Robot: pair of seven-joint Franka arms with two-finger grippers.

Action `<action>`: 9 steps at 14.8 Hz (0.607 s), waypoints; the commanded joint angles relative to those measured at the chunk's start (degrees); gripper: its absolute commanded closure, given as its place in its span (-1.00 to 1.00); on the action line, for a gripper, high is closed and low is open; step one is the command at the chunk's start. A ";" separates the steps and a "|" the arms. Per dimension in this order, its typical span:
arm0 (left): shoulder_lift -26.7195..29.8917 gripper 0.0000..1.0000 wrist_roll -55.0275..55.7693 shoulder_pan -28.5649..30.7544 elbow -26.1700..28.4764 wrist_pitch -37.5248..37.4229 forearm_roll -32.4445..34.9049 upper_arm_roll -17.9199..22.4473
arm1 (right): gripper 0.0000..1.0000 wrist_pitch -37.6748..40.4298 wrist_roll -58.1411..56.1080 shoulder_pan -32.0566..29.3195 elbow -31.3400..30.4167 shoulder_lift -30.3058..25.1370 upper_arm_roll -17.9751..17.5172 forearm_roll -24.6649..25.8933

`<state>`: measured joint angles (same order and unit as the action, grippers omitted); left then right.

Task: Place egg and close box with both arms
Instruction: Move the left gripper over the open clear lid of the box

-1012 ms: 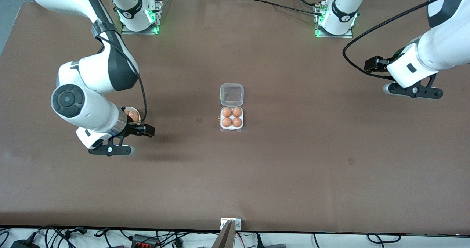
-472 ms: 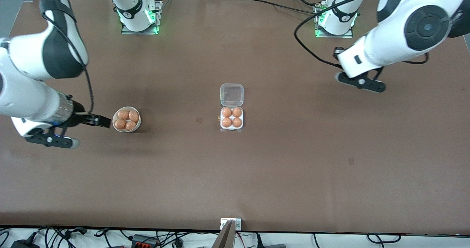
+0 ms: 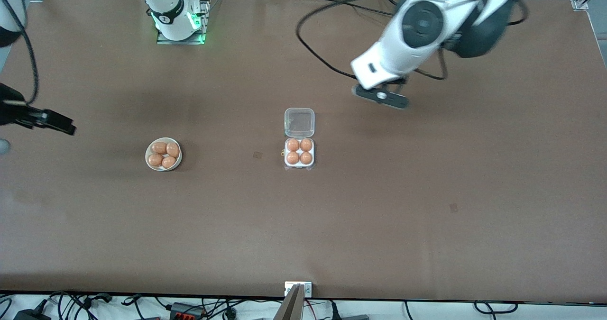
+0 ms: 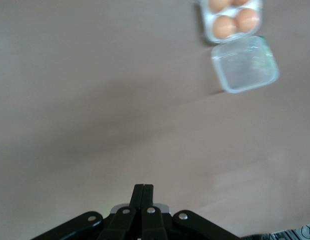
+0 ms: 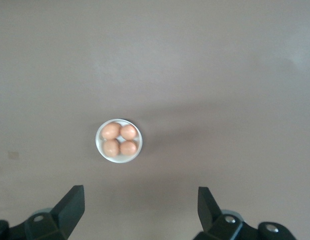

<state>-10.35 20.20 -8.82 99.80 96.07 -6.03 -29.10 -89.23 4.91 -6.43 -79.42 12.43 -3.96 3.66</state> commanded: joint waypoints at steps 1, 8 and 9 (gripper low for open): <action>-0.37 0.98 1.34 0.29 5.82 8.57 -0.57 -4.72 | -1.00 0.98 -5.17 1.14 -1.17 -0.56 4.99 -3.29; -7.47 0.98 22.03 -12.70 11.47 22.93 11.78 -5.44 | -1.00 -3.66 -4.29 7.83 -6.69 -4.24 10.37 -3.04; -9.49 0.98 26.25 -14.28 11.29 24.50 15.57 -5.53 | -1.00 -5.33 -4.29 7.83 -9.06 -5.47 10.29 -2.95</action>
<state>-15.78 38.80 -19.96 111.68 118.07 2.59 -34.57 -90.77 0.44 0.69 -81.76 11.25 5.26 0.79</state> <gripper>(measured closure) 0.987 0.000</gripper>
